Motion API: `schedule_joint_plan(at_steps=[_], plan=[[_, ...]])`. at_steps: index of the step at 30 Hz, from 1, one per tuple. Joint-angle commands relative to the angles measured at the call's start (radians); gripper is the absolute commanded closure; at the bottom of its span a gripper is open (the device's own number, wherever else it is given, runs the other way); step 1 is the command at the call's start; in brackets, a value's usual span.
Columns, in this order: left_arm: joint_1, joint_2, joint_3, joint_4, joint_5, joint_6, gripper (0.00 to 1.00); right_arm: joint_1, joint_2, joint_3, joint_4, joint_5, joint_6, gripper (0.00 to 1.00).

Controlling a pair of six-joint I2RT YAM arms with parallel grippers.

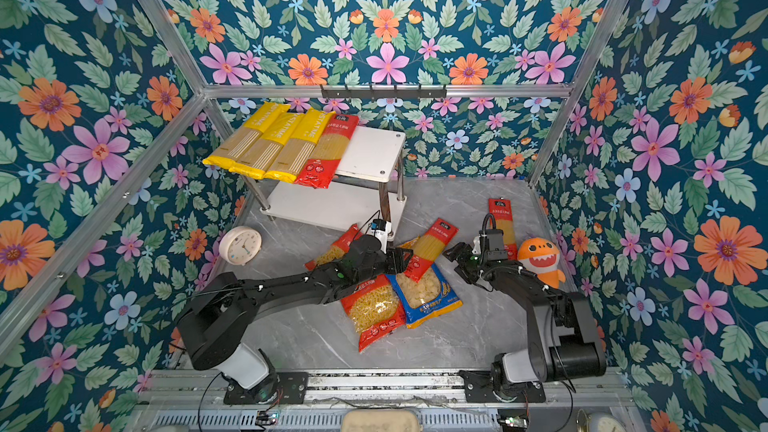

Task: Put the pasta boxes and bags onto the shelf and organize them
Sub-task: 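Grasp the red spaghetti pack with the right gripper and lift it, then raise the spaghetti pack upright with the right gripper while the left grasps it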

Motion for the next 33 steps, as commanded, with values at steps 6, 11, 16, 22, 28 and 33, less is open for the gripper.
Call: schedule_joint_plan(at_steps=[6, 11, 16, 22, 28, 33], plan=[[0.001, 0.070, -0.006, -0.005, 0.021, 0.008, 0.35, 0.001, 0.260, -0.001, 0.472, -0.067, 0.189, 0.32], [0.003, 0.081, -0.020, 0.033, 0.048, -0.014, 0.36, 0.020, 0.399, 0.017, 0.672, -0.071, 0.284, 0.38], [0.009, 0.071, -0.042, 0.060, 0.063, -0.039, 0.37, 0.045, 0.502, 0.028, 0.828, -0.059, 0.346, 0.47], [0.022, -0.013, -0.074, 0.065, 0.056, -0.075, 0.38, 0.055, 0.494, -0.005, 0.970, -0.043, 0.369, 0.70], [0.054, -0.174, -0.152, 0.114, 0.041, -0.131, 0.31, 0.055, 0.372, -0.052, 1.068, -0.024, 0.361, 0.78], [0.072, -0.301, -0.305, 0.391, 0.043, -0.238, 0.22, 0.056, 0.259, -0.084, 1.112, -0.008, 0.379, 0.82]])
